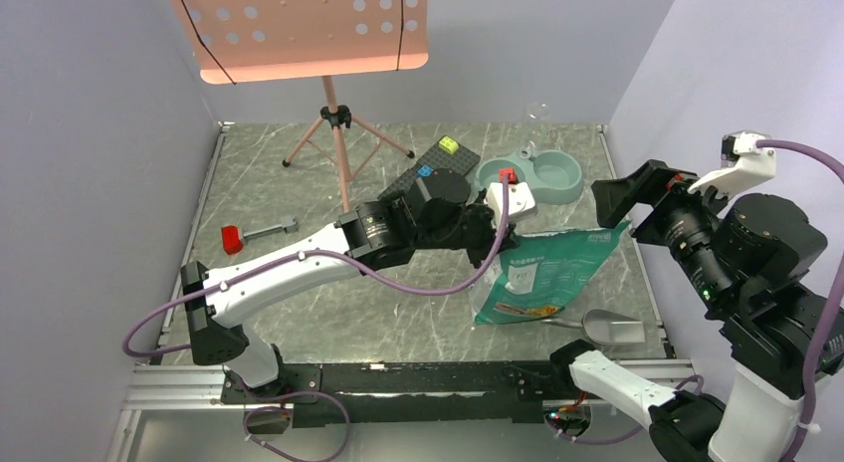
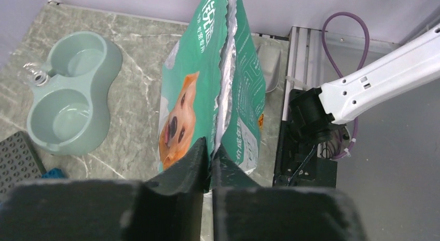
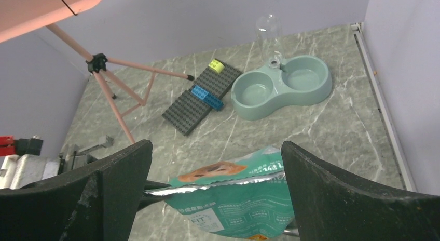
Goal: Serve the pet food
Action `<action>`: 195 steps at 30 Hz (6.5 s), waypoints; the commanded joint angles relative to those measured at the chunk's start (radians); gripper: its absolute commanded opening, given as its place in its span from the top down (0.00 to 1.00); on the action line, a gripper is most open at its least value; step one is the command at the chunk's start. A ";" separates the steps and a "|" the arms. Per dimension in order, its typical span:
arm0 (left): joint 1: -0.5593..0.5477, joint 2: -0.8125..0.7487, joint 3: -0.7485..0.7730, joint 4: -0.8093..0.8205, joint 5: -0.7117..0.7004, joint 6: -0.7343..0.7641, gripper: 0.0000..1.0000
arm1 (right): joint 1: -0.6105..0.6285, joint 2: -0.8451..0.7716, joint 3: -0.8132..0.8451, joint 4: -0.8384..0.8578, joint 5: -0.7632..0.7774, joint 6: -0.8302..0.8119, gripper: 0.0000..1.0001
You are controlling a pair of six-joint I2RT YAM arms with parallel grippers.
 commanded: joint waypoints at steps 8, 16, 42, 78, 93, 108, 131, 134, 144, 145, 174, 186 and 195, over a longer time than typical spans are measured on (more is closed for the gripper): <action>-0.014 -0.146 -0.073 0.028 -0.417 -0.012 1.00 | -0.004 0.034 -0.046 -0.044 0.047 0.094 0.00; -0.014 -0.305 -0.166 -0.064 -0.708 -0.086 1.00 | -0.004 0.072 -0.103 -0.016 0.002 0.146 0.00; -0.014 -0.628 -0.243 -0.310 -0.699 -0.429 1.00 | 0.189 0.299 -0.416 0.468 -0.476 0.553 0.00; 0.010 -0.711 -0.243 -0.303 -0.763 -0.418 0.31 | 0.429 0.397 -0.435 0.742 -0.515 0.538 1.00; 0.239 -0.534 -0.151 -0.335 -0.389 -0.514 0.30 | 0.401 0.336 -0.514 0.809 -0.526 0.555 0.65; 0.244 -0.544 -0.165 -0.365 -0.433 -0.536 0.48 | 0.388 0.383 -0.454 0.789 -0.529 0.539 0.62; 0.387 -0.466 -0.140 -0.368 -0.254 -0.592 0.54 | 0.347 0.335 -0.591 0.971 -0.629 0.575 1.00; 0.386 -0.450 -0.144 -0.355 -0.216 -0.592 0.49 | 0.344 0.333 -0.595 0.984 -0.637 0.582 1.00; 0.388 -0.471 -0.224 -0.337 -0.243 -0.594 0.66 | 0.342 0.315 -0.599 0.963 -0.627 0.577 1.00; 0.387 -0.479 -0.233 -0.332 -0.251 -0.597 0.66 | 0.343 0.314 -0.602 0.962 -0.626 0.577 1.00; 0.389 -0.546 -0.245 -0.311 -0.290 -0.566 0.72 | 0.344 0.308 -0.601 0.960 -0.629 0.596 0.71; 0.388 -0.531 -0.260 -0.299 -0.241 -0.565 0.81 | 0.343 0.369 -0.566 0.979 -0.624 0.603 0.66; 0.388 -0.536 -0.267 -0.298 -0.223 -0.569 0.83 | 0.340 0.398 -0.582 1.018 -0.632 0.627 0.81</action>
